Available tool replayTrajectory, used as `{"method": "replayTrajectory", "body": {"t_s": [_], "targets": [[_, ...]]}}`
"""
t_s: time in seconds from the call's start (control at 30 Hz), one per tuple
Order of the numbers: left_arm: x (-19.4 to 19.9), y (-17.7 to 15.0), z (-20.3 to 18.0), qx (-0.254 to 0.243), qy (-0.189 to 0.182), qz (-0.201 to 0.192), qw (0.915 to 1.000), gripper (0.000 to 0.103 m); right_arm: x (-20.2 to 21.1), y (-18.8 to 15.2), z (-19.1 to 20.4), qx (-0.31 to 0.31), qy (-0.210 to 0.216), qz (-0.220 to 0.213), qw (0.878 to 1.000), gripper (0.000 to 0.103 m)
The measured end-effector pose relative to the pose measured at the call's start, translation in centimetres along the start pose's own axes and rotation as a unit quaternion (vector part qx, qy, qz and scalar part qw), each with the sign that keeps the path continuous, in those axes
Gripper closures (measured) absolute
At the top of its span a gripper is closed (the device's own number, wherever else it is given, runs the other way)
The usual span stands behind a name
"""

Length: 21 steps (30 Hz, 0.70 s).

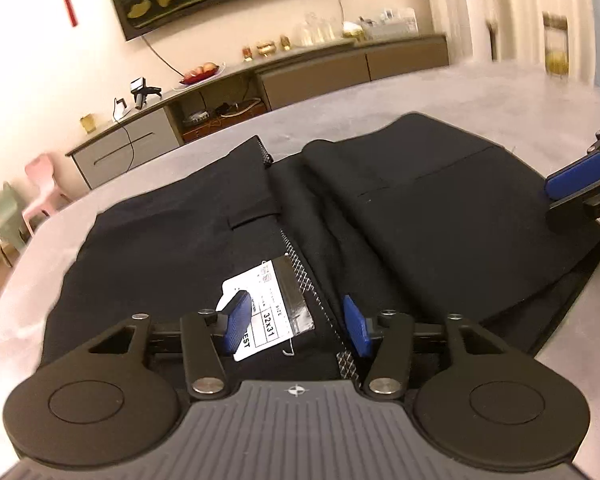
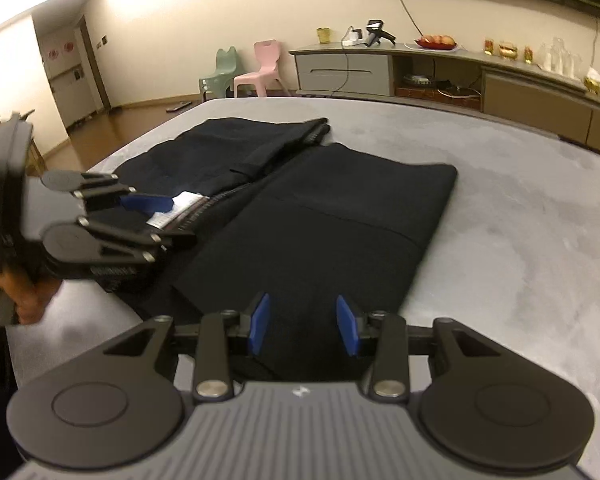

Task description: Fold clothes

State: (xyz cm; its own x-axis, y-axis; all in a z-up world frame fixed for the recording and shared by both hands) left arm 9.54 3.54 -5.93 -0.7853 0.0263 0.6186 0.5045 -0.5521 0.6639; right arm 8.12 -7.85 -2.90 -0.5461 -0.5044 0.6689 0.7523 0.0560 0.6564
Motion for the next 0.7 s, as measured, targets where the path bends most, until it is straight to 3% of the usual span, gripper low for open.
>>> {"method": "replayTrajectory", "body": {"t_s": [0.1,0.2,0.33,0.43,0.5,0.6,0.7], "targets": [[0.1,0.0,0.5,0.004,-0.012,-0.008,0.9999,0.048,-0.9,1.8,2.3,0.000,-0.007,-0.004,1.000,0.065],[-0.1,-0.7,0.9,0.012,-0.023,-0.017,0.9995,0.048,-3.6,5.6,4.7,-0.047,0.011,-0.005,0.999,0.065],[0.5,-1.7,1.6,0.031,-0.026,-0.026,0.9988,0.048,-11.5,10.0,6.9,-0.078,-0.007,0.016,0.997,0.066],[0.9,-2.5,2.3,0.049,-0.031,-0.027,0.9980,0.048,-17.2,11.0,6.5,-0.070,-0.058,0.045,0.995,0.070],[1.3,-2.8,2.5,0.059,-0.040,-0.029,0.9970,0.048,-19.5,11.3,6.9,-0.072,-0.064,0.060,0.993,0.072],[1.7,-3.2,3.0,0.075,-0.053,-0.032,0.9953,0.048,-20.6,11.8,8.7,-0.065,-0.039,0.065,0.995,0.072],[2.2,-3.6,3.4,0.090,-0.066,-0.036,0.9931,0.050,-20.8,11.8,8.7,-0.045,-0.059,0.058,0.996,0.072]]}}
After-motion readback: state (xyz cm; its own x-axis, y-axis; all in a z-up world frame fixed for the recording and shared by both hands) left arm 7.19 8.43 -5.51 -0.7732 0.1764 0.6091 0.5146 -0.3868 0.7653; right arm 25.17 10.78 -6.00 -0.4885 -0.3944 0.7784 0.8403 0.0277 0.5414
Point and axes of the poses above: each gripper's, at about its wrist camera, not at the fingertips, and x roughly against the way its jaws point, z to its left, y to its top, the point moved 9 cm from there along -x, roughly the way its jaws point, and after that the axes turned 15 degrees about -x, right-handed, at the moved point
